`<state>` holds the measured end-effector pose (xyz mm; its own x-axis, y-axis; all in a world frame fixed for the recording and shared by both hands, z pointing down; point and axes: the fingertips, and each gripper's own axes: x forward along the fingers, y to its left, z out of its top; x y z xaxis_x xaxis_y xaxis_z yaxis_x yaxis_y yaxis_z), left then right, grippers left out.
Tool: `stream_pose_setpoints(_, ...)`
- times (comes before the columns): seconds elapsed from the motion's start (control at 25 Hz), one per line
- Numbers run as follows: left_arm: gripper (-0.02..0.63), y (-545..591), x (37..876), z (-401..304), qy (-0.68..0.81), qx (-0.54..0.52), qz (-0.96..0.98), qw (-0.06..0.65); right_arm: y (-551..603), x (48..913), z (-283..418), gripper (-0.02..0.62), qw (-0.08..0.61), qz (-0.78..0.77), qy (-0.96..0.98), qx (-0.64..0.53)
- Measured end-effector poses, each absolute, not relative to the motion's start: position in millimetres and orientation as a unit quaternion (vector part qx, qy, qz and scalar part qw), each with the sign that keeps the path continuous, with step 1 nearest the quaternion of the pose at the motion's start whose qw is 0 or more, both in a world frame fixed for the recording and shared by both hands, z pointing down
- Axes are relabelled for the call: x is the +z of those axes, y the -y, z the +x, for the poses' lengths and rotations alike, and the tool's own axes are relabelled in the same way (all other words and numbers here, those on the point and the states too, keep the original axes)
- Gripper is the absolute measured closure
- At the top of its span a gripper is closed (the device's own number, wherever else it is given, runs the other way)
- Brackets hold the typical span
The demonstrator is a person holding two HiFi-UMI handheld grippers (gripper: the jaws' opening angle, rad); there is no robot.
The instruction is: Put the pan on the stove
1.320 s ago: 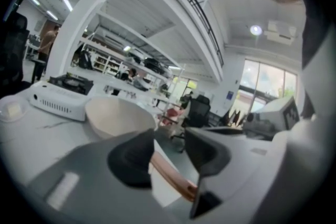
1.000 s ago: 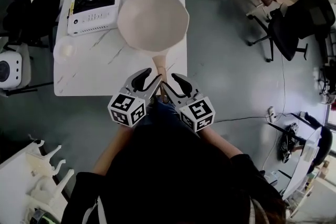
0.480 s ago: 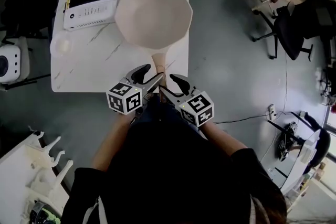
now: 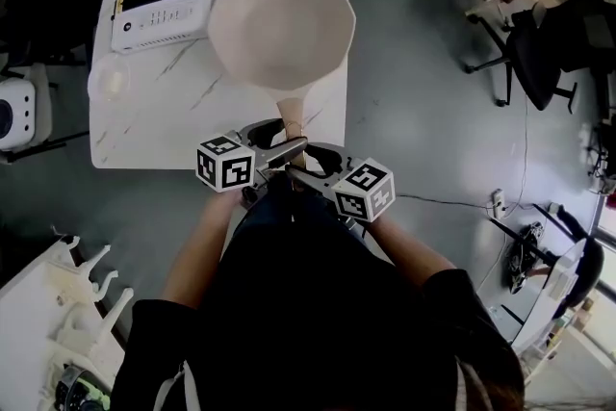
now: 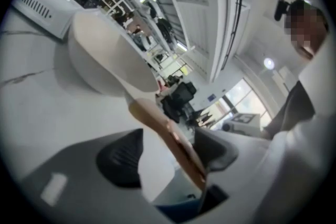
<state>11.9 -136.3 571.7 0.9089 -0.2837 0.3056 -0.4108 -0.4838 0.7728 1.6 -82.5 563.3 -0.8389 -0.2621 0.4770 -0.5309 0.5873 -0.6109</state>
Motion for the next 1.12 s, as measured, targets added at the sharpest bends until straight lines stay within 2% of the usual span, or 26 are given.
stream_pose_setpoints(0.24, 0.288, 136.2, 577.3, 32.8, 0.145, 0.055, 0.863, 0.481, 66.8, 567.8, -12.4, 0.383, 0.156, 0.125, 0.867, 0.456)
stream_pose_setpoints(0.68, 0.290, 138.7, 571.6, 58.0, 0.035, 0.021, 0.873, 0.486, 55.0, 572.5, -36.2, 0.383, 0.164, 0.032, 0.875, 0.455)
stream_pose_setpoints(0.92, 0.350, 139.8, 568.9, 57.2, 0.024, -0.003, 0.868, 0.495, 55.4, 570.5, -37.6, 0.383, 0.145, 0.028, 0.883, 0.446)
stream_pose_setpoints(1.12, 0.354, 139.4, 565.6, 58.9, 0.029, 0.007, 0.870, 0.492, 57.6, 563.9, -35.8, 0.383, 0.119, 0.027, 0.891, 0.438)
